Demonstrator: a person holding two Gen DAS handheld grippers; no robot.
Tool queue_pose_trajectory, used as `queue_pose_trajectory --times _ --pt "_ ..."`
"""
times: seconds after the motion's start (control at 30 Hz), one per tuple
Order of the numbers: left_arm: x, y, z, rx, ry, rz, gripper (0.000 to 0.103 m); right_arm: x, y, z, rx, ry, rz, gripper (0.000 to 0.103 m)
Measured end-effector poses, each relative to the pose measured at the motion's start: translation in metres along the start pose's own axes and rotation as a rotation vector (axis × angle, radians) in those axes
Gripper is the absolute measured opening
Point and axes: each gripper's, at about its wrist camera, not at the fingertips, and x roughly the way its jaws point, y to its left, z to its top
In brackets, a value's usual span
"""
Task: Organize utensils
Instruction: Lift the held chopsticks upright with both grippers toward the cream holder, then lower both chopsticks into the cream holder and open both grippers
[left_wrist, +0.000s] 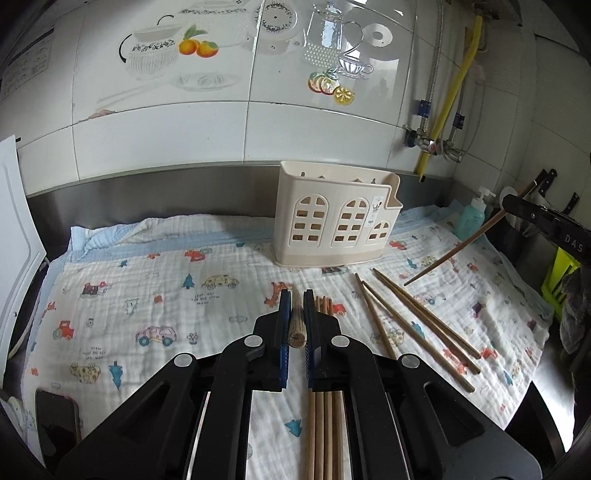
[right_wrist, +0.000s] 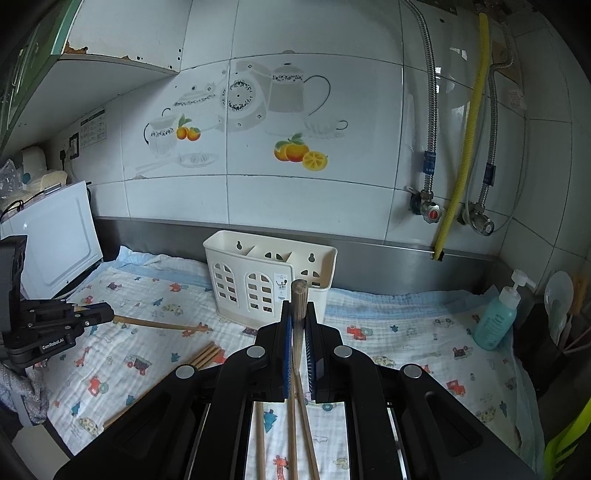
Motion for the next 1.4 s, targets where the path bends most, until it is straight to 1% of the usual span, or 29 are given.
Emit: queue_pose_trajectory --times 0.1,0.2,0.4,0.5,0.6,0.77,0.87,1.03,1.17,1.4 --pt "0.000 0.000 0.015 0.006 -0.006 -0.022 0.005 -0.001 -0.004 0.015 0.008 -0.020 0.013 0.007" --pt "0.000 -0.001 0.036 0.015 -0.016 -0.040 0.005 -0.003 -0.008 0.037 0.008 -0.047 0.027 0.007" --pt "0.000 -0.007 0.079 0.047 -0.047 -0.053 0.005 -0.009 -0.018 0.088 -0.021 -0.094 0.015 0.007" --pt "-0.002 -0.015 0.101 0.076 -0.075 -0.044 0.005 -0.001 -0.025 0.107 -0.018 -0.089 0.017 0.007" --pt "-0.009 -0.025 0.122 0.109 -0.123 -0.038 0.005 0.014 -0.031 0.118 -0.012 -0.073 0.003 0.007" --pt "-0.027 -0.040 0.163 0.139 -0.243 -0.012 0.005 0.044 -0.040 0.119 0.023 -0.024 0.027 0.007" --pt "-0.030 -0.048 0.187 0.155 -0.300 0.009 0.005 0.058 -0.041 0.114 0.031 -0.003 0.032 0.007" --pt "-0.019 -0.055 0.215 0.157 -0.360 0.024 0.005 0.077 -0.039 0.105 0.028 0.026 0.039 0.007" --pt "0.005 -0.053 0.222 0.133 -0.358 0.031 0.005 0.090 -0.039 0.097 0.021 0.053 0.042 0.007" --pt "0.051 -0.033 0.209 0.072 -0.246 0.016 0.005 0.102 -0.040 0.084 0.018 0.091 0.048 0.007"
